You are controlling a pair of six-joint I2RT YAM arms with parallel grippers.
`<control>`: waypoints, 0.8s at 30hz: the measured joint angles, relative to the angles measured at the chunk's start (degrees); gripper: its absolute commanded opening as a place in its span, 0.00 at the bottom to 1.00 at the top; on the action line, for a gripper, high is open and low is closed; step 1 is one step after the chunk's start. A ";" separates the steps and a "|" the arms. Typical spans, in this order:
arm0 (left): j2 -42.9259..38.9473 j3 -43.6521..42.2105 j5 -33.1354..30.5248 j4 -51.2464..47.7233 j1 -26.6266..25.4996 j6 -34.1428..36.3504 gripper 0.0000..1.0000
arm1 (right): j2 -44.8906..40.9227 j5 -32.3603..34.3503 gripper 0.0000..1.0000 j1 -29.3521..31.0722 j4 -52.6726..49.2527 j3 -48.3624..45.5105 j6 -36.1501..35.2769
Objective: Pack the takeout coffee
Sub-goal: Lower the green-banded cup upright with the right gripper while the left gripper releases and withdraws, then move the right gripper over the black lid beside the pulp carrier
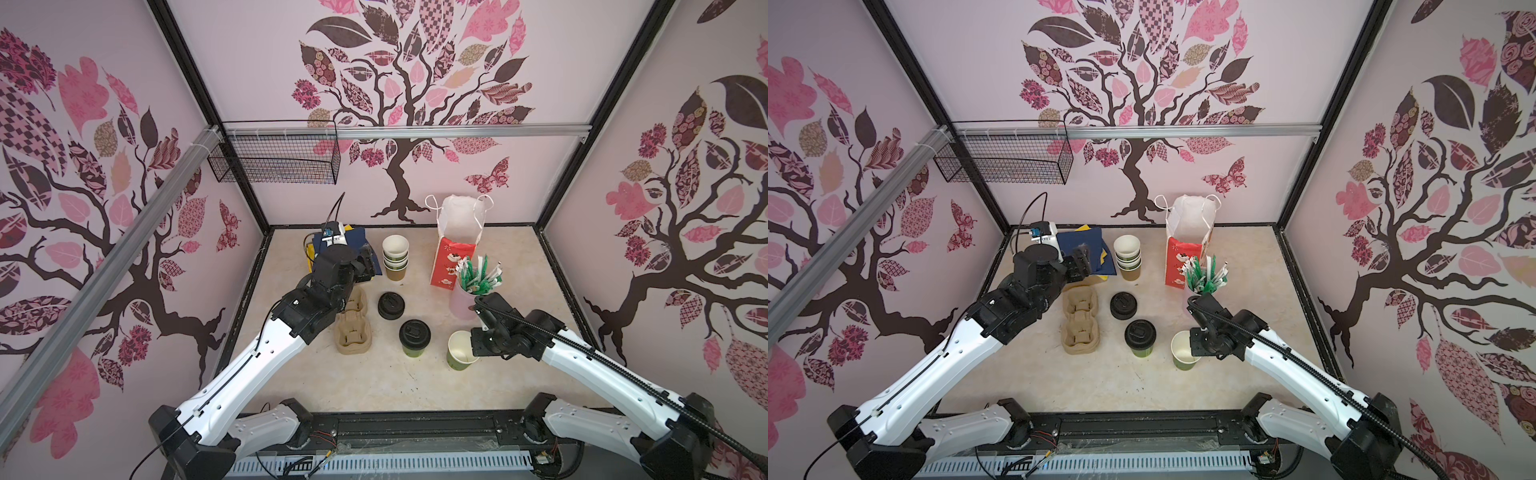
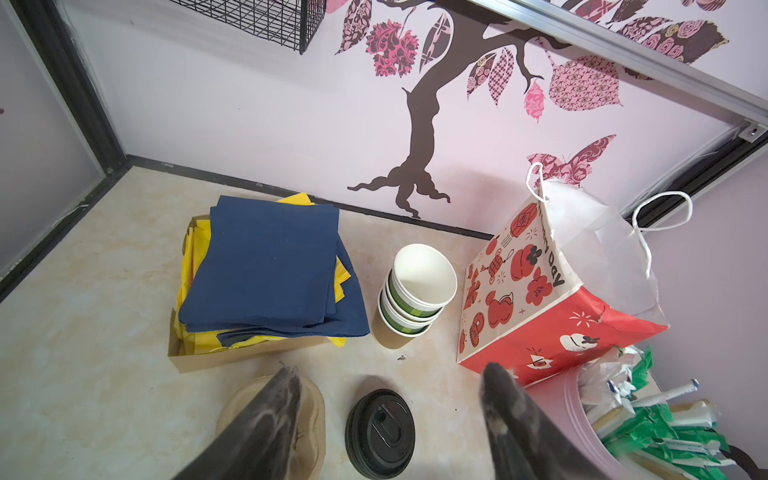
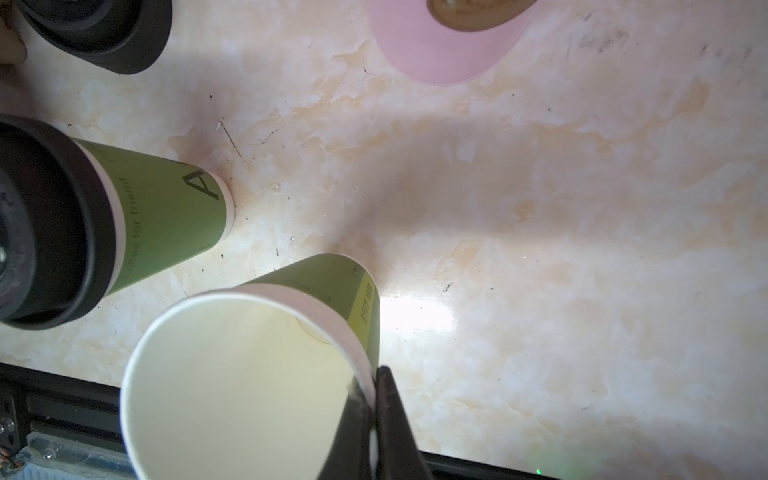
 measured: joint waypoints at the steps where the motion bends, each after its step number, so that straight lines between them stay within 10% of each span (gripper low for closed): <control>1: 0.00 -0.02 -0.02 0.00 0.00 -0.04 0.72 | 0.00 -0.09 0.00 0.00 0.87 -0.74 0.17; 17: 1.36 -0.55 0.11 -1.60 0.11 -1.01 0.72 | 0.11 0.07 0.43 0.00 3.67 -2.97 0.44; 24: 2.34 -0.55 0.85 -3.69 0.98 -0.96 0.72 | -0.61 2.97 0.52 0.00 -4.46 9.79 -3.32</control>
